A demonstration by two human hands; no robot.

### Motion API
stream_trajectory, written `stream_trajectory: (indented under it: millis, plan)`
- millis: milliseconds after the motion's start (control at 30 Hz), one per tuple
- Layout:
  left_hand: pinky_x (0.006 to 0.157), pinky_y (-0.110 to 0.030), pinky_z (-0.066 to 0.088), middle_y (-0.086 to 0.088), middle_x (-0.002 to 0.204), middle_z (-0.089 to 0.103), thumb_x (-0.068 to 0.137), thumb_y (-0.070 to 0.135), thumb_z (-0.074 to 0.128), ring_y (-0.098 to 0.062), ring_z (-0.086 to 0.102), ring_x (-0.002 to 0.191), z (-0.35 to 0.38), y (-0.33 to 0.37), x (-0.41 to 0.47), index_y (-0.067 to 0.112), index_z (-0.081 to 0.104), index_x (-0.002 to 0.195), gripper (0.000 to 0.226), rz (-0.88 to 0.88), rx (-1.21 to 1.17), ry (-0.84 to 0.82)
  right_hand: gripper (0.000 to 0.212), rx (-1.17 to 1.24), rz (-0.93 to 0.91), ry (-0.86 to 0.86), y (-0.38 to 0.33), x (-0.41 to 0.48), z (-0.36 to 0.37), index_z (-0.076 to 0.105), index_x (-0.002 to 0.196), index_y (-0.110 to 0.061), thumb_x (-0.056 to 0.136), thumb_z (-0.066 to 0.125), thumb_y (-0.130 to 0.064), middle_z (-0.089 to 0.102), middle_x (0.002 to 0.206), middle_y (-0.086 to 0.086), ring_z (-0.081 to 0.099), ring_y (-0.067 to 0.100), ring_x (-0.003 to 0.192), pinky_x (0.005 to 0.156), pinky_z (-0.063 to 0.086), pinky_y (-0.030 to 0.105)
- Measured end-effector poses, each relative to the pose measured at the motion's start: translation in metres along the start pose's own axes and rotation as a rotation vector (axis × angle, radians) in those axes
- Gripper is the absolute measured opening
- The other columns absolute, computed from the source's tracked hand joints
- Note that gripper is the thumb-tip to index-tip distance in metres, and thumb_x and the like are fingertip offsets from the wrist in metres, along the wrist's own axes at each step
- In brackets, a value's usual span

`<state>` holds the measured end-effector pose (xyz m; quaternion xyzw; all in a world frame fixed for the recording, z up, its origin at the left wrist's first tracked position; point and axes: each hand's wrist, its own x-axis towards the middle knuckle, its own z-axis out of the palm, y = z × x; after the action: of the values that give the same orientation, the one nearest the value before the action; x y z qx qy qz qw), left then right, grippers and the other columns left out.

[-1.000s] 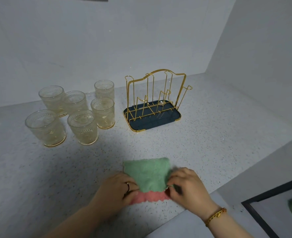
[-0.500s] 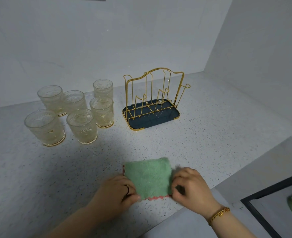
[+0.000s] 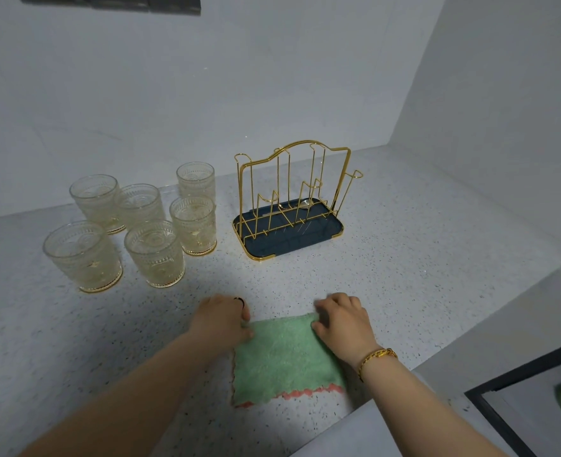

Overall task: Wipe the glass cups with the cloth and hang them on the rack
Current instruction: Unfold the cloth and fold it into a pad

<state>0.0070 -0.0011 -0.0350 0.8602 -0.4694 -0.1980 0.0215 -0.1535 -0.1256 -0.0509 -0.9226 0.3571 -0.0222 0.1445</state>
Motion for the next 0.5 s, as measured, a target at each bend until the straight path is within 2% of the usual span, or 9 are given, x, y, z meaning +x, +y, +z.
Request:
stream_trajectory:
  millis: [100,167,200,267,333,367,433,500]
  plan:
    - [0.091,-0.025,0.038,0.002,0.11,0.061,0.085,0.032,0.059,-0.016,0.052,0.107,-0.004,0.003,0.0,0.02,0.061,0.102,0.022,0.002,-0.009,-0.075,0.032,-0.017,-0.035,-0.019,-0.002,0.005,-0.004,0.053,0.12,-0.022,0.089,0.049,-0.03,0.042,0.133,0.001,0.031,0.021,0.123,0.098,0.025,0.024]
    - [0.074,-0.017,0.039,0.007,0.09,0.054,0.084,0.026,0.059,-0.013,0.05,0.093,-0.003,0.001,-0.002,0.023,0.053,0.082,0.007,0.013,-0.096,-0.067,0.027,-0.033,-0.067,0.006,-0.001,0.009,-0.003,0.056,0.114,-0.02,0.089,0.049,-0.028,0.045,0.129,0.001,0.033,0.021,0.121,0.096,0.025,0.024]
    - [0.064,-0.014,0.036,0.01,0.081,0.048,0.085,0.023,0.058,-0.012,0.047,0.087,0.0,-0.002,-0.002,0.024,0.045,0.073,0.017,0.006,-0.163,-0.055,0.027,-0.049,-0.059,0.032,0.0,0.011,-0.002,0.055,0.115,-0.019,0.089,0.049,-0.026,0.046,0.128,0.001,0.033,0.021,0.12,0.096,0.026,0.024]
    - [0.056,-0.012,0.03,0.011,0.072,0.041,0.085,0.015,0.056,-0.013,0.044,0.08,0.004,-0.007,-0.006,0.026,0.035,0.066,0.03,0.0,-0.291,-0.019,0.03,-0.11,-0.041,0.141,-0.007,0.011,-0.003,0.056,0.113,-0.014,0.083,0.057,-0.019,0.05,0.122,0.005,0.042,0.024,0.114,0.093,0.033,0.027]
    - [0.056,-0.013,0.031,0.009,0.07,0.042,0.084,0.008,0.057,-0.014,0.044,0.074,0.008,-0.015,-0.011,0.025,0.034,0.065,0.033,0.004,-0.38,0.031,0.032,-0.092,-0.094,0.312,-0.019,0.009,0.0,0.065,0.086,-0.011,0.056,0.077,-0.01,0.063,0.092,0.006,0.06,0.023,0.084,0.072,0.049,0.027]
    - [0.056,-0.014,0.033,0.008,0.07,0.043,0.083,0.005,0.056,-0.015,0.045,0.073,0.009,-0.018,-0.012,0.025,0.035,0.065,0.034,0.01,-0.416,0.042,0.028,-0.019,-0.179,0.394,-0.025,0.006,0.005,0.064,0.073,-0.012,0.049,0.078,-0.007,0.063,0.076,0.003,0.06,0.019,0.069,0.06,0.051,0.025]
    - [0.057,-0.01,0.036,0.01,0.073,0.047,0.083,-0.001,0.053,-0.014,0.048,0.072,0.01,-0.028,-0.017,0.029,0.041,0.066,0.036,0.023,-0.468,0.024,0.008,0.099,-0.404,0.374,-0.046,-0.011,0.014,0.06,0.069,-0.015,0.062,0.06,-0.011,0.06,0.066,-0.001,0.053,0.011,0.065,0.057,0.047,0.02]
    - [0.062,-0.007,0.04,0.009,0.082,0.056,0.085,-0.004,0.048,-0.01,0.053,0.076,0.008,-0.037,-0.02,0.032,0.053,0.071,0.039,0.034,-0.467,-0.03,0.013,0.135,-0.568,0.237,-0.064,-0.032,0.024,0.059,0.073,-0.02,0.07,0.047,-0.026,0.06,0.067,-0.005,0.052,0.007,0.067,0.06,0.042,0.015]
